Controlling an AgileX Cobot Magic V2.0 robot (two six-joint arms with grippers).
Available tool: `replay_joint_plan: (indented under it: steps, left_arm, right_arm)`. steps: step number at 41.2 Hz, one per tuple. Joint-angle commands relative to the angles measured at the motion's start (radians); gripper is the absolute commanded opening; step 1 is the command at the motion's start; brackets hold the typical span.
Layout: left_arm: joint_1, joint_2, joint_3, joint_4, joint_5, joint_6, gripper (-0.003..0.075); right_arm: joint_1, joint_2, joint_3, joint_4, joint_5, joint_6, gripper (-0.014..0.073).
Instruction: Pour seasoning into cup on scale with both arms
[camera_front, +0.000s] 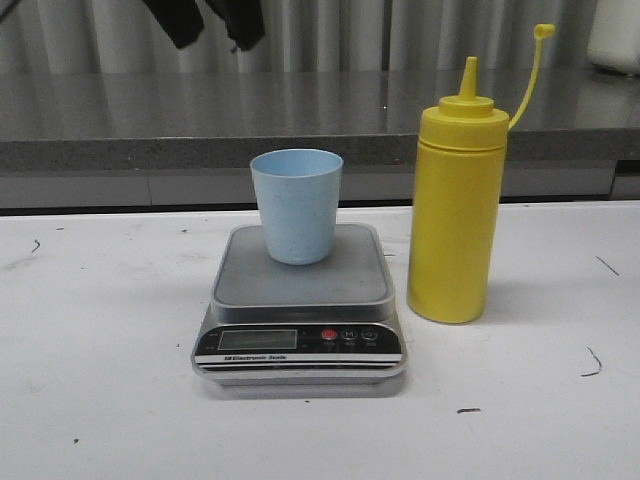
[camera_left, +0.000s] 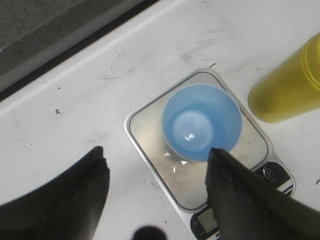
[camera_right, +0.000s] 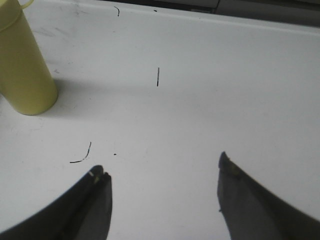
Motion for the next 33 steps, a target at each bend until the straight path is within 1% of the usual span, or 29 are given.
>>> replay_joint_plan:
  steps: [1, 10, 17, 24, 33]
  left_arm:
    - [0.002, -0.148, 0.041, 0.009, -0.069, -0.008, 0.0419]
    - [0.021, -0.398, 0.23, 0.0, -0.163, -0.008, 0.0419]
    - [0.021, -0.604, 0.357, -0.02, -0.181, -0.008, 0.0419]
    - [0.021, -0.8, 0.482, -0.027, -0.227, -0.008, 0.0419]
    - [0.021, -1.019, 0.633, -0.048, -0.228, -0.01, 0.0419]
  right_arm:
    - [-0.006, 0.007, -0.033, -0.013, -0.06, -0.012, 0.0479]
    - [-0.006, 0.007, -0.033, -0.013, -0.06, -0.012, 0.0479]
    - [-0.006, 0.007, -0.033, -0.013, -0.06, -0.012, 0.0479]
    - [-0.006, 0.007, -0.033, -0.013, -0.06, -0.012, 0.0479]
    - [-0.006, 0.007, -0.033, -0.013, -0.06, -0.012, 0.0479]
